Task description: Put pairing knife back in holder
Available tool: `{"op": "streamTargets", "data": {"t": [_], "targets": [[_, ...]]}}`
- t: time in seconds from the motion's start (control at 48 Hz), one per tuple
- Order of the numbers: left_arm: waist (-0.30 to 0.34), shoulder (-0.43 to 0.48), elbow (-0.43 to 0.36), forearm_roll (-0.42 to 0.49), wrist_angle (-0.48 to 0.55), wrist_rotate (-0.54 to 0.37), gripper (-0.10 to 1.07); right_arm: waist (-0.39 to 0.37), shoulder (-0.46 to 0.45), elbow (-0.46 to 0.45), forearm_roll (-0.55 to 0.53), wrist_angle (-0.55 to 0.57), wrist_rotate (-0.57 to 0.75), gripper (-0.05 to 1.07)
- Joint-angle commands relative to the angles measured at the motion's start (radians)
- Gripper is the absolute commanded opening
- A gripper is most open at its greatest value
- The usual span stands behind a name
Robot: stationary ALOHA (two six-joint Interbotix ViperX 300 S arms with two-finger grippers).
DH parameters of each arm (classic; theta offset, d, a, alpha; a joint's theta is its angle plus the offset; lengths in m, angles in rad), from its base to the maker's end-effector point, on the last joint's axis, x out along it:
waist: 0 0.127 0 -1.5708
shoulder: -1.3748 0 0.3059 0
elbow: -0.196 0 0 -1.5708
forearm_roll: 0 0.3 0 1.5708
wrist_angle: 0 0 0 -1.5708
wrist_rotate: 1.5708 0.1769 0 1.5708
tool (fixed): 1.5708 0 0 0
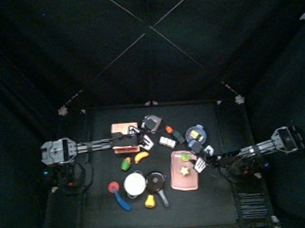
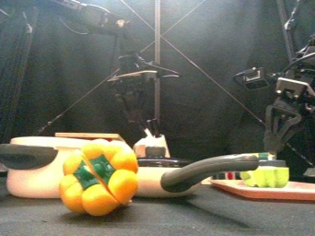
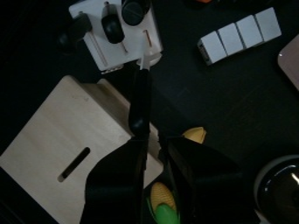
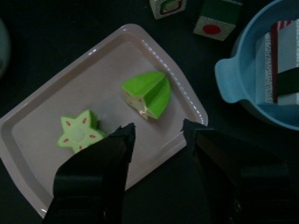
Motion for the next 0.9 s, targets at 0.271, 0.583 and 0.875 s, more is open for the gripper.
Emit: {"op": "streamTargets", "data": {"t": [0.271,0.583,0.875], "targets": [[0.034,0.009,-0.041,0.009,-0.06,0.003,0.62,0.002,0.006,-0.008,0.003,-0.02,0.002,0.84],[0.054,0.026,-0.041,0.017,-0.107,0.005,0.62,0.002,0.017,-0.009,0.003,-0.025,0.002,0.84],[0.052,0.021,-0.041,0.017,-0.129,0.003,0.62,0.002,0.017,-0.008,0.003,-0.025,0.002,0.84]]}}
